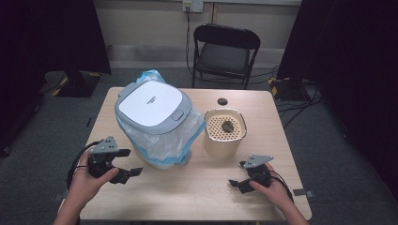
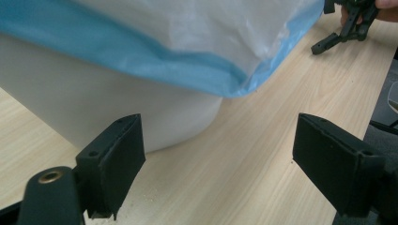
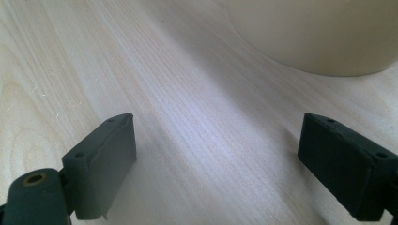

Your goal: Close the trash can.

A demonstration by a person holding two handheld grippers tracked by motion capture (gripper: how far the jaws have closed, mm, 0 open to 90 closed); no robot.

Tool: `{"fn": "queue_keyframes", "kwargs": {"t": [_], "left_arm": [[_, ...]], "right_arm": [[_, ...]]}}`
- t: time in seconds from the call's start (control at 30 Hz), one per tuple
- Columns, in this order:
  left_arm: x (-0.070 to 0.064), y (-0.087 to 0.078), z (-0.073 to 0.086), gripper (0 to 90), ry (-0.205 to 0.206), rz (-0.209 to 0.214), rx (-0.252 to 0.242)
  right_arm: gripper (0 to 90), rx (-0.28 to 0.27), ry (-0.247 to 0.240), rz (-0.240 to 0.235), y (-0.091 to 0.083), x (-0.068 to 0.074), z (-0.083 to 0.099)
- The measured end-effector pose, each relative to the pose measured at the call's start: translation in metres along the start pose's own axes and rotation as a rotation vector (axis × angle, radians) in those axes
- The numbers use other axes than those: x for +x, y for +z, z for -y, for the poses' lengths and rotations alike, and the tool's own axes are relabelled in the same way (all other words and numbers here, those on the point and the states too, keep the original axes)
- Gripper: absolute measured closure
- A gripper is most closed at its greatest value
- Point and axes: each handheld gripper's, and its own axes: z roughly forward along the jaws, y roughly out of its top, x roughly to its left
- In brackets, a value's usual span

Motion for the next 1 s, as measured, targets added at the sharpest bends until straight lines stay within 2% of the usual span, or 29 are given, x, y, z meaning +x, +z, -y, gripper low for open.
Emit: {"fn": "queue_keyframes", "kwargs": {"t": [0.23, 0.57, 0.9, 1.0], "left_arm": [[-0.002, 0.006, 0.014, 16.6, -0.007, 0.008, -0.01], [-0.002, 0.019, 0.031, 16.6, -0.002, -0.003, 0.016], [-0.004, 0.039, 0.051, 16.7, -0.013, -0.004, 0.025], [-0.003, 0.045, 0.056, 16.7, 0.0, -0.012, 0.036]], "right_arm": [[10.9, 0.0, 0.0, -0.001, 0.0, 0.0, 0.0], [8.4, 0.008, -0.001, 0.0, 0.001, 0.0, -0.001], [5.5, 0.015, 0.001, -0.003, 0.004, 0.001, -0.003], [5.5, 0.015, 0.001, -0.003, 0.004, 0.001, -0.003]]}}
